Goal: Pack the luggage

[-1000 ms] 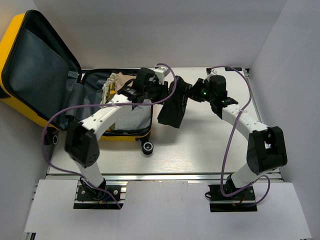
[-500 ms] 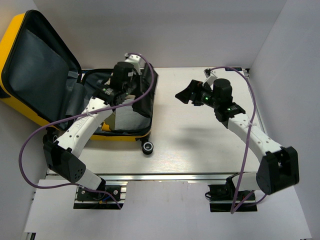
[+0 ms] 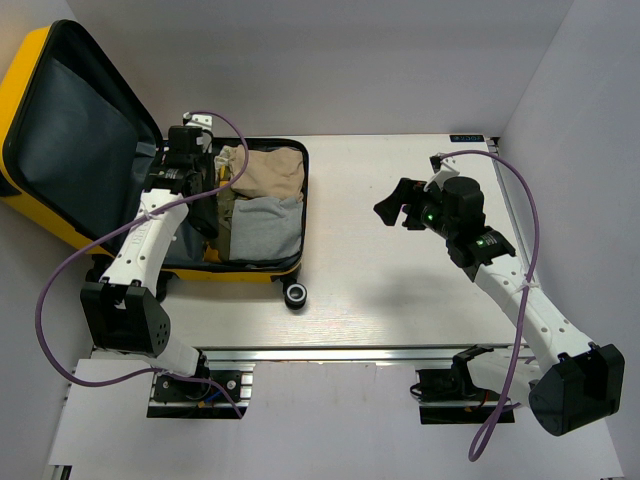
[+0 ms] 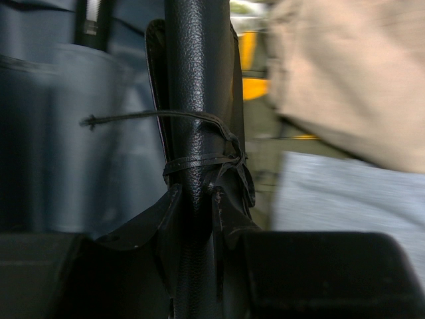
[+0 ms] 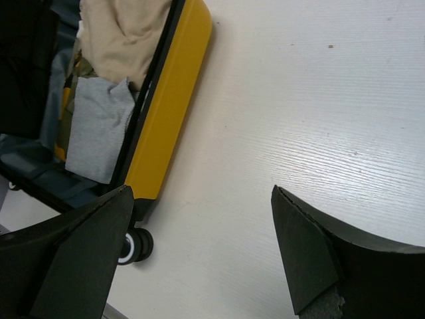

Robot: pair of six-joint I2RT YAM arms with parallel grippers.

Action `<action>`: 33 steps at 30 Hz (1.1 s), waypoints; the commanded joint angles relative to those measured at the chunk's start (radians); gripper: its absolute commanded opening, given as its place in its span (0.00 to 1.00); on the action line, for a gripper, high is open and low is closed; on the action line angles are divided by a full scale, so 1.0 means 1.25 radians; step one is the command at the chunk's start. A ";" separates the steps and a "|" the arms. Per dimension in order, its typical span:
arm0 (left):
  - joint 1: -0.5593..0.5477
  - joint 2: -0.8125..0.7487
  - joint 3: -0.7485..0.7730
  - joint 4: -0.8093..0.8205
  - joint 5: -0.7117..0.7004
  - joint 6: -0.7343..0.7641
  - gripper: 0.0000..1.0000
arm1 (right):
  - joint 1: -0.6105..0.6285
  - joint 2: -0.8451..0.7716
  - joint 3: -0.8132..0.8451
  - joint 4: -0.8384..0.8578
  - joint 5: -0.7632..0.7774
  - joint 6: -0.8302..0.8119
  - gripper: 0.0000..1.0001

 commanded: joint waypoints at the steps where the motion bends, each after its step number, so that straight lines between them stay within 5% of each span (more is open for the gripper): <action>1: 0.051 -0.006 0.006 0.056 0.023 0.139 0.00 | -0.004 -0.017 -0.011 -0.026 0.036 -0.044 0.89; 13: 0.119 0.075 -0.048 0.157 -0.126 0.330 0.00 | -0.004 0.015 -0.001 -0.072 0.059 -0.086 0.89; 19: 0.103 0.087 -0.091 0.261 -0.113 0.377 0.00 | -0.008 0.023 -0.008 -0.092 0.091 -0.097 0.89; 31: 0.103 0.268 0.032 0.217 -0.190 0.316 0.00 | -0.008 0.014 -0.018 -0.115 0.102 -0.093 0.89; 33: 0.103 0.273 0.060 0.185 -0.201 0.279 0.34 | -0.008 0.009 -0.018 -0.121 0.129 -0.093 0.89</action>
